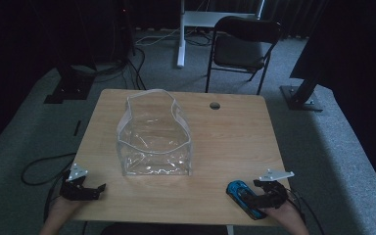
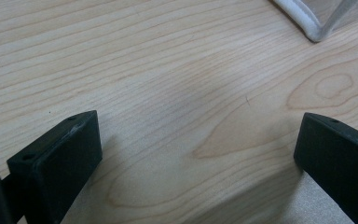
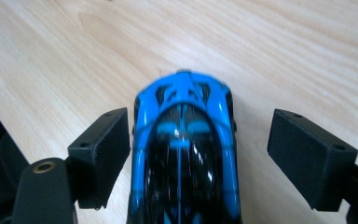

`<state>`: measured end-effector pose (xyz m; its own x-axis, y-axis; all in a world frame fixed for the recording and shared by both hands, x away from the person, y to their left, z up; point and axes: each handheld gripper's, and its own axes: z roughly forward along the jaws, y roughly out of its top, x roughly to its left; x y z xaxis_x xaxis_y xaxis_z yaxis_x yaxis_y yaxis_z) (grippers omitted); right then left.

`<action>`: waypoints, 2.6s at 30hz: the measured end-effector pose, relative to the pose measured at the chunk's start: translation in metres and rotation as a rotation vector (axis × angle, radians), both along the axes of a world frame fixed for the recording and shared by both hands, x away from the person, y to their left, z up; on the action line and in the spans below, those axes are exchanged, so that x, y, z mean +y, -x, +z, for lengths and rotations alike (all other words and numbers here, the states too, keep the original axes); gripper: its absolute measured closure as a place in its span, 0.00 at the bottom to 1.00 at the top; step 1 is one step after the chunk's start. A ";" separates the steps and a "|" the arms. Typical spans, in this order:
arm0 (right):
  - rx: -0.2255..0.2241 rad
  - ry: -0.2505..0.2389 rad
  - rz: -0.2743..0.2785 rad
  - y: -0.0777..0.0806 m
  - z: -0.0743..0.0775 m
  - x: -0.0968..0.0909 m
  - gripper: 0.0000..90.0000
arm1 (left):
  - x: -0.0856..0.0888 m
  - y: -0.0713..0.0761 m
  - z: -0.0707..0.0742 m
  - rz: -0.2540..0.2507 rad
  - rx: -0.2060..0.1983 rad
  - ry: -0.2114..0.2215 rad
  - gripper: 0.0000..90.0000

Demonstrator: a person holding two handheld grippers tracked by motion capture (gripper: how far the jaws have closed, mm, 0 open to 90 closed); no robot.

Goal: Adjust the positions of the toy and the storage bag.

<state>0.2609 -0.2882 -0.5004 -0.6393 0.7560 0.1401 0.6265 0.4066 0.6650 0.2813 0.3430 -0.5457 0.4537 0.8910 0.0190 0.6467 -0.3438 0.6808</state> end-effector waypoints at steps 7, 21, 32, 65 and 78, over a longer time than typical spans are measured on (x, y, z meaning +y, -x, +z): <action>-0.024 -0.029 0.024 -0.015 0.011 0.020 0.17 | -0.005 0.000 0.009 -0.031 -0.028 0.065 0.01; -0.062 -0.068 0.101 -0.041 0.029 0.063 0.14 | -0.032 -0.013 0.021 -0.118 -0.030 0.107 0.01; -0.081 -0.123 0.148 -0.057 0.040 0.088 0.15 | -0.053 -0.028 0.033 -0.179 -0.042 0.119 0.01; -0.104 -0.116 0.291 -0.087 0.045 0.173 0.71 | -0.073 -0.048 0.040 -0.202 -0.116 0.184 0.50; -0.126 -0.108 0.263 -0.084 0.045 0.170 0.93 | -0.082 -0.046 0.041 -0.255 -0.116 0.204 0.82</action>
